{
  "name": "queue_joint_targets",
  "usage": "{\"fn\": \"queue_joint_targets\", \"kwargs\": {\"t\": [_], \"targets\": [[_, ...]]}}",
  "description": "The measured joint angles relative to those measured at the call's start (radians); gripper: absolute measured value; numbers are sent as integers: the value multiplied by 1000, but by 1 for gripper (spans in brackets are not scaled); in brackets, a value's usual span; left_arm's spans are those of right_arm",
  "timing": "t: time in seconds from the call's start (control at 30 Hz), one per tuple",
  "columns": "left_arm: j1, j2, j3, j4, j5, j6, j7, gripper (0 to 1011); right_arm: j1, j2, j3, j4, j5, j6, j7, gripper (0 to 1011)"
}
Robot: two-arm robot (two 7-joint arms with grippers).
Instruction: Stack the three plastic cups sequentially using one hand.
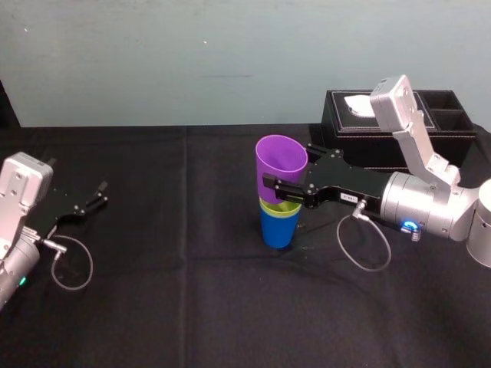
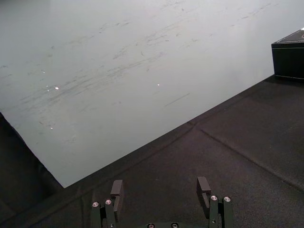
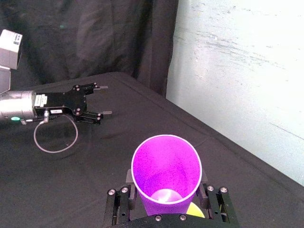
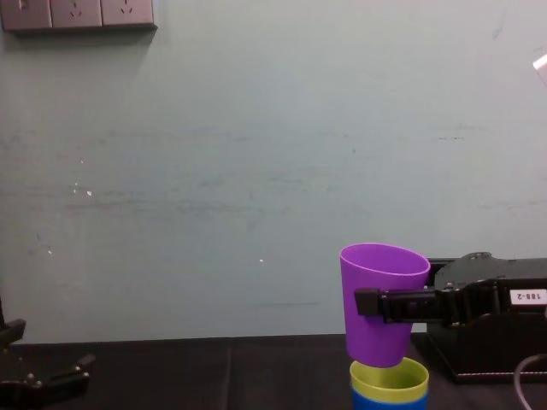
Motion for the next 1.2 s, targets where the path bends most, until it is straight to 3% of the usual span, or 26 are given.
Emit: {"fn": "queue_joint_targets", "kwargs": {"t": [1.2], "targets": [[0, 0, 0, 0, 0, 0, 0, 1011, 9, -20, 14, 34, -9, 23, -31, 734]]}}
